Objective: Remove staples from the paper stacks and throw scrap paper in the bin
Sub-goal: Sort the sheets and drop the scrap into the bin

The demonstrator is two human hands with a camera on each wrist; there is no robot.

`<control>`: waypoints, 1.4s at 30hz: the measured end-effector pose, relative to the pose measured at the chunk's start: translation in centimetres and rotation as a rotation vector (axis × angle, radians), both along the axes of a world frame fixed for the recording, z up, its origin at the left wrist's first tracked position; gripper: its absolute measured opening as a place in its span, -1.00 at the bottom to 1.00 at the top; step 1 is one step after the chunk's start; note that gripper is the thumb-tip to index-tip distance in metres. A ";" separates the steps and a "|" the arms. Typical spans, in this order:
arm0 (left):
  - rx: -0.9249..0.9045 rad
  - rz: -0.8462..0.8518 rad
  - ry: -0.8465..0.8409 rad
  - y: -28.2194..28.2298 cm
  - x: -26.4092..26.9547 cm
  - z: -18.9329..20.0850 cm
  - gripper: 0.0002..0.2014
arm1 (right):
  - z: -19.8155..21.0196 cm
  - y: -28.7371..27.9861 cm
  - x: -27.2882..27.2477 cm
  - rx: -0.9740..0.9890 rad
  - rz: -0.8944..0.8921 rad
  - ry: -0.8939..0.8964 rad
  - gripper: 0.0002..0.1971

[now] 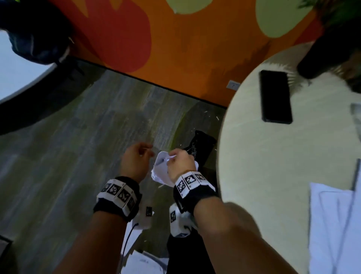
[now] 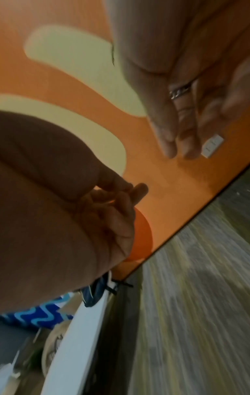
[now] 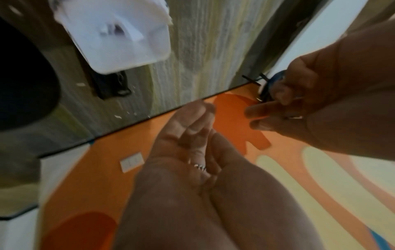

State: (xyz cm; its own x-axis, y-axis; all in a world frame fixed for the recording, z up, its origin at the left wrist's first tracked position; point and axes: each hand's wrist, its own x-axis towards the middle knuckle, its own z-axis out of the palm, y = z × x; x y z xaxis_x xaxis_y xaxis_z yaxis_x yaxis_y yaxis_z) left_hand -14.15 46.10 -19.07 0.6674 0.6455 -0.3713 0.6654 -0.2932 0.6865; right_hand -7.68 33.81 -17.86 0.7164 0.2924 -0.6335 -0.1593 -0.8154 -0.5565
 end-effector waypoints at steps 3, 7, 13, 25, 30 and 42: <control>0.010 0.066 -0.128 -3.7 0.1 6.2 -0.80 | 7.0 -3.3 0.6 -0.062 0.281 -0.082 -0.77; -0.034 0.024 -0.242 -11.3 0.8 12.1 -0.82 | 13.9 -11.0 1.4 -0.057 0.279 -0.214 -0.80; -0.234 -0.139 -0.382 -25.4 2.8 13.7 -0.87 | 18.7 -25.9 2.0 -0.298 0.361 -0.439 -0.91; -0.012 -0.506 0.158 -47.7 4.9 12.9 -0.43 | 13.7 -52.4 2.0 -0.520 0.194 -0.280 -0.57; 0.019 -0.347 0.146 -50.9 5.5 12.7 -0.39 | 10.4 -56.7 1.0 -0.443 0.288 -0.280 -0.46; -0.019 -0.100 0.017 -50.9 4.3 12.9 -0.69 | 12.2 -61.5 3.5 -0.379 0.447 -0.558 -0.63</control>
